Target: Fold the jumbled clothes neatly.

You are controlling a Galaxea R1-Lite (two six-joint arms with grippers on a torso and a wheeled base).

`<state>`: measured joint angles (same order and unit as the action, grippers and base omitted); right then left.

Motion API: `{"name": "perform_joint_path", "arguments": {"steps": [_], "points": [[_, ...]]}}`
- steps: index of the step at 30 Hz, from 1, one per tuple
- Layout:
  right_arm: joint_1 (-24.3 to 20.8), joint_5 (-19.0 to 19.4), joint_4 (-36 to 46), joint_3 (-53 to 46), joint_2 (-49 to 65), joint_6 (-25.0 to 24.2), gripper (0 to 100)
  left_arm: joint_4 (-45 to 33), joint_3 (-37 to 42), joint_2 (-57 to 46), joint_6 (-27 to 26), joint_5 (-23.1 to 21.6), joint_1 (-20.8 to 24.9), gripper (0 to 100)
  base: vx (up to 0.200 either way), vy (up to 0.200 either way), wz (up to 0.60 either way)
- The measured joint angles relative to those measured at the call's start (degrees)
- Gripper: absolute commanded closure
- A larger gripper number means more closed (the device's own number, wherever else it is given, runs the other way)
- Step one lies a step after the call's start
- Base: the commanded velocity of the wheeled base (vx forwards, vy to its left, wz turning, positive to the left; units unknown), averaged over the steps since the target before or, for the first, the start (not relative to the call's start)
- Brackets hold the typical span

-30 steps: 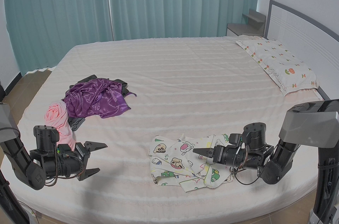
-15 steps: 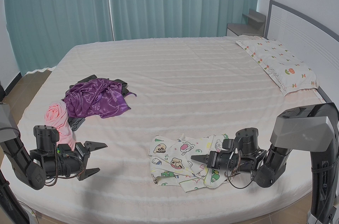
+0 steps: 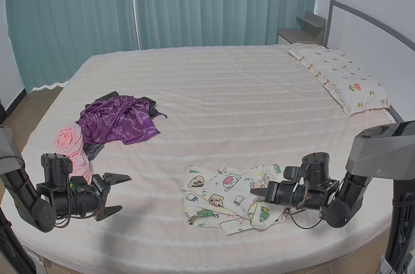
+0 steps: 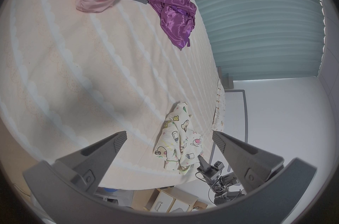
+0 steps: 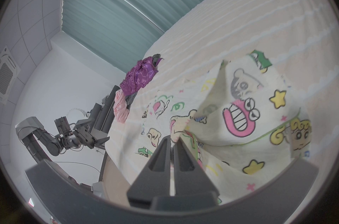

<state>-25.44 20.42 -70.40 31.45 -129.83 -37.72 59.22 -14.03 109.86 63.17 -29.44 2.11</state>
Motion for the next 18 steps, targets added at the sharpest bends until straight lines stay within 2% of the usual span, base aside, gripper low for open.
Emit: {"name": "perform_joint_path", "arguments": {"steps": [3, 9, 18], "points": [[0.98, 1.15, 0.06, -1.19, 1.94, 0.01, 100, 0.00, 0.04, 0.00, 0.00, -0.01, 0.00, 0, 0.000, 0.000, 0.00], [5.81, 5.25, 1.73, -2.27, 6.66, 0.04, 100, 0.00, 0.06, 0.01, 0.00, -0.01, 0.01, 0, 0.000, 0.000, 0.00], [7.86, 5.90, 11.89, 1.79, 9.72, 0.09, 100, 0.00, 0.06, 0.01, 0.00, 0.00, 0.01, 0, 0.000, 0.000, 0.00]]}}
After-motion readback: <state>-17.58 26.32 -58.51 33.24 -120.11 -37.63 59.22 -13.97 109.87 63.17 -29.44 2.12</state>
